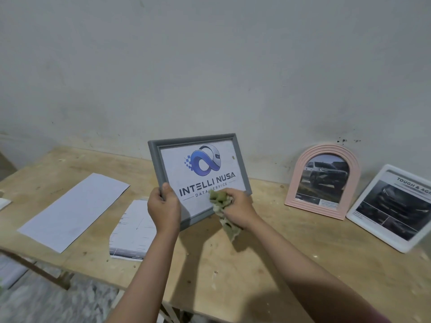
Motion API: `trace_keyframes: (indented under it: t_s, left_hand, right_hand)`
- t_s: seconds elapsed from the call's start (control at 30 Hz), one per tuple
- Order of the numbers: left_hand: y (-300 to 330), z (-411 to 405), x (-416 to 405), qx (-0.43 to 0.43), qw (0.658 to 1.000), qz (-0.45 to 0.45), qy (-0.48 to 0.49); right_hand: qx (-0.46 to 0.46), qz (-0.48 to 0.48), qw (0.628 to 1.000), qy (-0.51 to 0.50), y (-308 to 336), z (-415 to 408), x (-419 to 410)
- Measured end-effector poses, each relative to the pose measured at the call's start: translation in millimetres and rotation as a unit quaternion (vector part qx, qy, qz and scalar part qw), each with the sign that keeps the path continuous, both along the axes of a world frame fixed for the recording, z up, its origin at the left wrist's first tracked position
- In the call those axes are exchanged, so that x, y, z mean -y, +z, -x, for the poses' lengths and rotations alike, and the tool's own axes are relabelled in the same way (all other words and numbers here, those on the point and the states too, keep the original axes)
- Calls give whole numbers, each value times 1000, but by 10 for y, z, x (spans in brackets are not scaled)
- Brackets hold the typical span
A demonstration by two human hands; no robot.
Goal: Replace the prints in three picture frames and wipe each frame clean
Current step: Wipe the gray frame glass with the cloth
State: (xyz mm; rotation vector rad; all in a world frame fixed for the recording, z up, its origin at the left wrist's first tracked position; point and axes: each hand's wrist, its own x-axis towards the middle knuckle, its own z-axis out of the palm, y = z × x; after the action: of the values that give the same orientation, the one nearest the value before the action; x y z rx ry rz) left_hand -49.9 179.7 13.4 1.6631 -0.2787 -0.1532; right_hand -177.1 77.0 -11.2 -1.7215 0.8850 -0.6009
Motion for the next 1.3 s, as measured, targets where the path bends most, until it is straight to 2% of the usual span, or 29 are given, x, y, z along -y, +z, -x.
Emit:
trace_keyframes:
  t_s: [0.07,0.1,0.17,0.23,0.3,0.37,0.47,0.57,0.77,0.93,1.03,1.17,1.23,1.3]
  left_hand:
    - [-7,-23,-32,6,1000,-1,-11]
    - [-4,-30,-53,8,1000,1,-18]
    - [16,-22,-88,19,999,0,-39]
    - [41,7,-105,42,997,-1,-65]
    - [72,58,-105,62,994,-4,-91]
    - [92,108,-99,76,991,-10,-108]
    - [113,131,-96,78,990,-7,-119]
    - [150,93,-81,91,989,-14,-117]
    - [122,61,-21,89,988,-12,-124]
    - [66,16,-55,23,989,51,-136]
    - [99,25,-73,-53,983,120,-127]
    - [93,-112,-91,-180,950,216,-132]
    - [61,-169,-110,-171,962,182,-109]
    - [35,-185,-136,-110,983,120,-88]
  right_hand:
    - [67,-67,992,-86,184,-17,115]
    - [110,-67,979,-158,279,-24,202]
    - [140,7,948,-286,442,-24,399]
    - [92,85,942,-312,466,-66,597]
    - [5,135,954,-267,389,-159,731]
    - [-30,146,957,-250,323,-252,745]
    - [19,165,962,-215,296,-322,569]
    - [56,243,961,-123,258,-392,294]
    - [109,363,923,64,464,-600,-51]
    - [104,441,886,93,599,-704,-118]
    - [86,435,888,119,562,-636,-173]
    - [62,397,899,174,329,-444,-336]
    - [55,382,902,192,201,-366,-421]
    - [42,371,906,200,107,-304,-473]
